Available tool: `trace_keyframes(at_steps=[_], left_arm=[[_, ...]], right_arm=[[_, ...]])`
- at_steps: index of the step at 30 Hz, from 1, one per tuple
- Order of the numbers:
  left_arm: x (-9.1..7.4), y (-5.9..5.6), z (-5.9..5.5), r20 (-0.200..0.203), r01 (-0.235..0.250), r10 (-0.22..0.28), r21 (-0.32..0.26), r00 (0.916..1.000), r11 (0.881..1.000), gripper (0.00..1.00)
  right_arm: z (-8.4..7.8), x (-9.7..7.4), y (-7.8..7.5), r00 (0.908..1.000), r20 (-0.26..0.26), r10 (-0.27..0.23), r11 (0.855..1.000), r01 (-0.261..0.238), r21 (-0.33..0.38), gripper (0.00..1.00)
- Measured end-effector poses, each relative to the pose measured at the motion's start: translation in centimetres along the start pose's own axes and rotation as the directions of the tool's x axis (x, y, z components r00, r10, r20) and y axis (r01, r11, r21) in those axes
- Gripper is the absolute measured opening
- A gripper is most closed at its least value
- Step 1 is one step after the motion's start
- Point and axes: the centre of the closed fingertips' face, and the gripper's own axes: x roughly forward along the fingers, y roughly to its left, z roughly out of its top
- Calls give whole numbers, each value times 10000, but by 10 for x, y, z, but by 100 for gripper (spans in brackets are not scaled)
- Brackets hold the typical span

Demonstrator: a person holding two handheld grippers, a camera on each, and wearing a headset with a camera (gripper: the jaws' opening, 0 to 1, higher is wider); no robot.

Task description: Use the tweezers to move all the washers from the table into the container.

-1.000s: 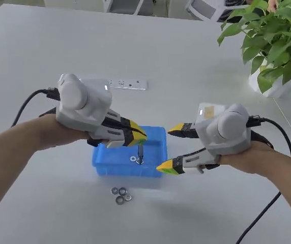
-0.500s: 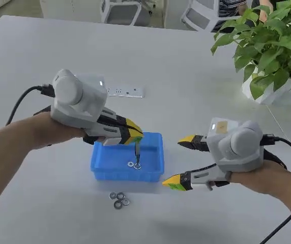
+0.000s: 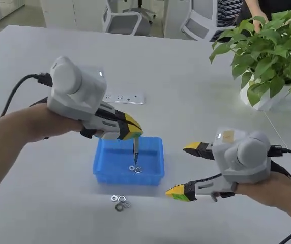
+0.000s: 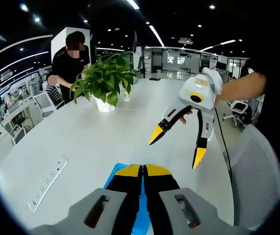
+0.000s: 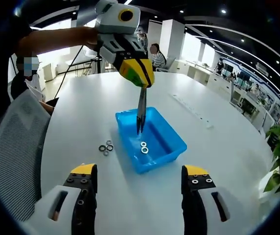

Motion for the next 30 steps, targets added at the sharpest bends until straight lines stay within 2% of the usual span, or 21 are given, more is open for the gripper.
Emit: trace_keyframes(at_steps=[7,17,30], left_arm=[[-6,-13,-4,-261,175,-172,107,9995,9998,5],[-12,-30,-5,-281,296,-291,177,9992,9994,5],[-17,-48,-23,-448,440,-434,117,9981,9990,5]], right_arm=[[1,-2,9,10000,62,-8,10000,8,-36,71],[-1,0,20,9999,51,152,9999,-151,-63,71],[-5,2,30,9995,30,308,9995,-308,-119,71]])
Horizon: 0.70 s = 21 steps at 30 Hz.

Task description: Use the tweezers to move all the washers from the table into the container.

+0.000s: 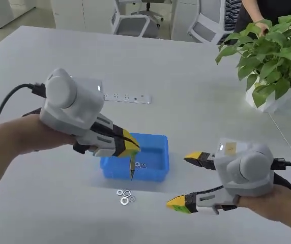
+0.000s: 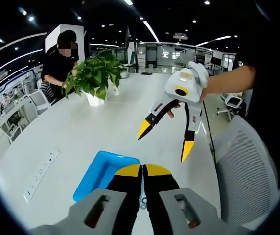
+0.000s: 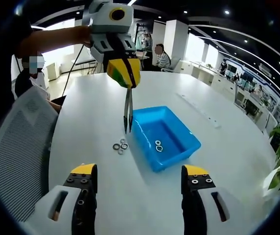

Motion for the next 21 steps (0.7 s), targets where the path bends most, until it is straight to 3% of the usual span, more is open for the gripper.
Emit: trace_keyframes(at_steps=[21], left_arm=[[4,-25,-30,-147,247,-248,-81,9996,9997,5]], right_arm=[[-6,6,10,9994,-166,288,9995,-290,-94,69]])
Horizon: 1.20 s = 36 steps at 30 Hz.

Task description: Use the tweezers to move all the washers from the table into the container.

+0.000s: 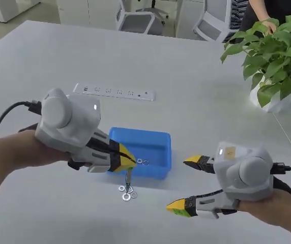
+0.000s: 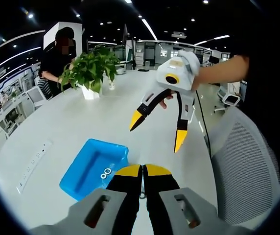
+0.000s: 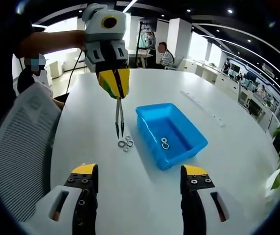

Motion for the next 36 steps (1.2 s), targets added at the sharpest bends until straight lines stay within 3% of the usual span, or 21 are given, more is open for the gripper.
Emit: trace_keyframes(at_steps=[18,36], left_arm=[[13,-7,-19,-196,308,-310,-96,9993,9995,5],[13,-5,-19,-170,337,-337,-4,9993,9994,5]], right_arm=[[-8,3,5,9997,-180,150,9999,-149,82,68],[-11,5,7,9994,-265,221,9996,-217,174,67]])
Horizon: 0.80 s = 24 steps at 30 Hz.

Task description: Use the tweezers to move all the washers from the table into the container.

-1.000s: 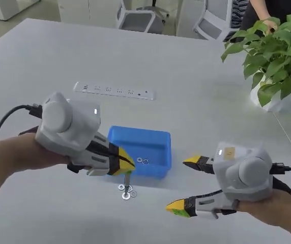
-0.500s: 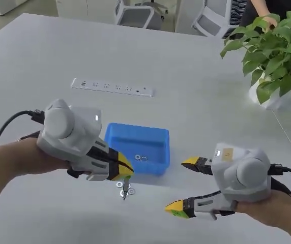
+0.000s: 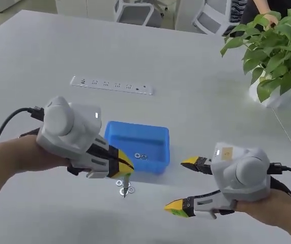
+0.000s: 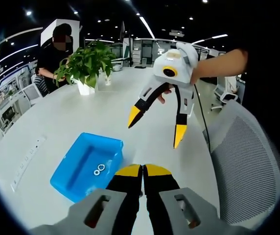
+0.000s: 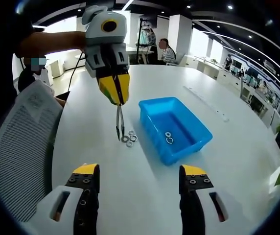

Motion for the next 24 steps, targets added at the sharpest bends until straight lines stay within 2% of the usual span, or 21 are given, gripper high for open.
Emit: trace_keyframes(at_steps=[13,24], left_arm=[[0,0,-2,-55,60,-60,30,10000,10000,5],[0,-4,-2,-174,272,-269,200,9995,9994,5]], right_arm=[[-1,3,5,9999,1,138,9999,-138,32,65],[20,17,14,9966,458,686,9965,-663,-504,50]])
